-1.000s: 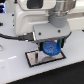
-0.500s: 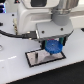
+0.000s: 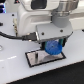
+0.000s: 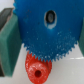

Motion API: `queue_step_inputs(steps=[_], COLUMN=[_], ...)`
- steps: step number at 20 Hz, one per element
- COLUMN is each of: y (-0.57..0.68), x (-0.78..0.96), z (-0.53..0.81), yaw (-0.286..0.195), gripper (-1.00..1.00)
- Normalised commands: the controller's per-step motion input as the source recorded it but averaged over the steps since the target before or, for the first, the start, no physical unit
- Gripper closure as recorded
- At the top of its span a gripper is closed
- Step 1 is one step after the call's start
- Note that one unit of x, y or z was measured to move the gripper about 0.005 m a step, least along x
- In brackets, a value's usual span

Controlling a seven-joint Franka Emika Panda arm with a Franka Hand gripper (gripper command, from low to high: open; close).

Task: Insert the blue gear onto the right peg, followed by the red gear

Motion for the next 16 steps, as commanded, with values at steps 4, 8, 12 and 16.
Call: queue_step_inputs(steps=[4, 8, 12, 16], y=[-0.05, -0.12, -0.08, -0.04], x=[-0.13, 0.11, 0.19, 0.24], z=[0.25, 0.03, 0.0, -0.02], yaw=[0.0, 0.0, 0.0, 0.0], gripper=[1.0, 1.0, 1.0, 1.0])
